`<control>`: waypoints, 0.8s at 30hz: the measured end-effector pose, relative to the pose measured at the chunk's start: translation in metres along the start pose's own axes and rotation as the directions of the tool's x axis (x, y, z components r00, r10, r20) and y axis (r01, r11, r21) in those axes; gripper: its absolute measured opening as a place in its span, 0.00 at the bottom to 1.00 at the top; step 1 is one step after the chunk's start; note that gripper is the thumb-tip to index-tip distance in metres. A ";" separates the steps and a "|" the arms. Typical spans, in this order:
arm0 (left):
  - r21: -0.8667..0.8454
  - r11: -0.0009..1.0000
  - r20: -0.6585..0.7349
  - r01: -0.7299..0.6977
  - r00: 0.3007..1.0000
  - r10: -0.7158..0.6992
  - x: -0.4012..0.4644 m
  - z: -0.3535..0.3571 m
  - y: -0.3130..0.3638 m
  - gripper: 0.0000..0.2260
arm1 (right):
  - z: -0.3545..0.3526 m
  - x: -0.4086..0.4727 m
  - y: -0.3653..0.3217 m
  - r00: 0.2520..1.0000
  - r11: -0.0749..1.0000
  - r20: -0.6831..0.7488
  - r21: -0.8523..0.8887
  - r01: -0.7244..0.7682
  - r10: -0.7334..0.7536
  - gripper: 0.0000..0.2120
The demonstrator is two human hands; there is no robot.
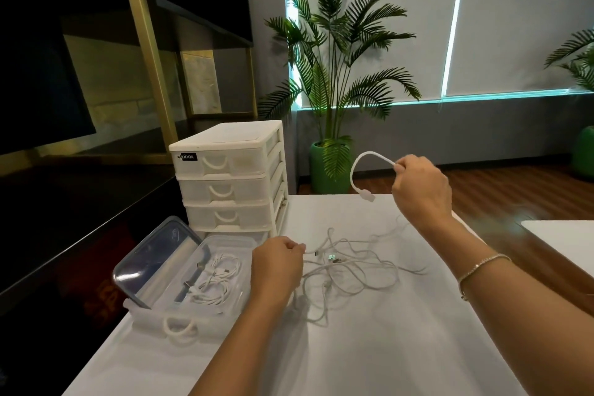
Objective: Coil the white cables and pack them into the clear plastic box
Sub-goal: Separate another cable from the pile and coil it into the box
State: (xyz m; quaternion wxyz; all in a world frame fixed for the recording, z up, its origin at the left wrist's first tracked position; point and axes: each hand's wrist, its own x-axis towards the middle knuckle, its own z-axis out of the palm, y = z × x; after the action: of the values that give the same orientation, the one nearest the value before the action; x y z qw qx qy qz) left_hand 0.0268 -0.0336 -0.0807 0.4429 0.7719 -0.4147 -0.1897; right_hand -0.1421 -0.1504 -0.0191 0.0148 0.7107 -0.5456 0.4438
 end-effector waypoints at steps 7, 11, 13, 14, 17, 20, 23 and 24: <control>-0.129 0.985 -0.155 -0.117 0.983 0.096 0.014 -0.001 -0.008 0.08 | 0.049 -0.015 0.006 0.897 0.957 0.346 -0.182 -0.224 0.276 0.07; -0.183 0.967 -0.229 -0.176 0.965 0.132 0.021 -0.004 -0.013 0.08 | 0.072 -0.024 0.016 0.794 0.917 0.461 -0.227 -0.326 0.397 0.10; -0.188 0.963 -0.246 -0.195 0.958 0.146 0.023 -0.006 -0.014 0.07 | 0.076 -0.025 0.015 0.773 0.903 0.467 -0.209 -0.376 0.430 0.09; -0.189 0.961 -0.250 -0.203 0.956 0.153 0.023 -0.006 -0.014 0.07 | 0.076 -0.025 0.015 0.765 0.898 0.471 -0.209 -0.388 0.440 0.08; -0.185 0.960 -0.242 -0.210 0.957 0.162 0.023 -0.004 -0.014 0.07 | 0.072 -0.026 0.011 0.748 0.886 0.474 -0.265 -0.381 0.464 0.06; -0.180 0.961 -0.237 -0.210 0.957 0.164 0.023 -0.002 -0.014 0.07 | 0.067 -0.026 0.001 0.766 0.888 0.455 -0.300 -0.347 0.453 0.18; -0.171 0.961 -0.241 -0.215 0.955 0.171 0.023 -0.004 -0.015 0.07 | 0.067 -0.022 -0.022 0.882 0.947 0.385 -0.267 -0.178 0.274 0.26; -0.169 0.961 -0.242 -0.218 0.954 0.174 0.023 -0.005 -0.015 0.07 | 0.070 -0.019 -0.031 0.899 0.960 0.394 -0.265 -0.090 0.193 0.25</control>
State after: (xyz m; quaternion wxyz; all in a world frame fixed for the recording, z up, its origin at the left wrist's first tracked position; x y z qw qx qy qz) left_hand 0.0511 -0.0456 -0.0891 0.5769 0.6962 -0.4163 -0.0956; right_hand -0.0749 -0.1587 -0.0596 -0.0484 0.7399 -0.6362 0.2131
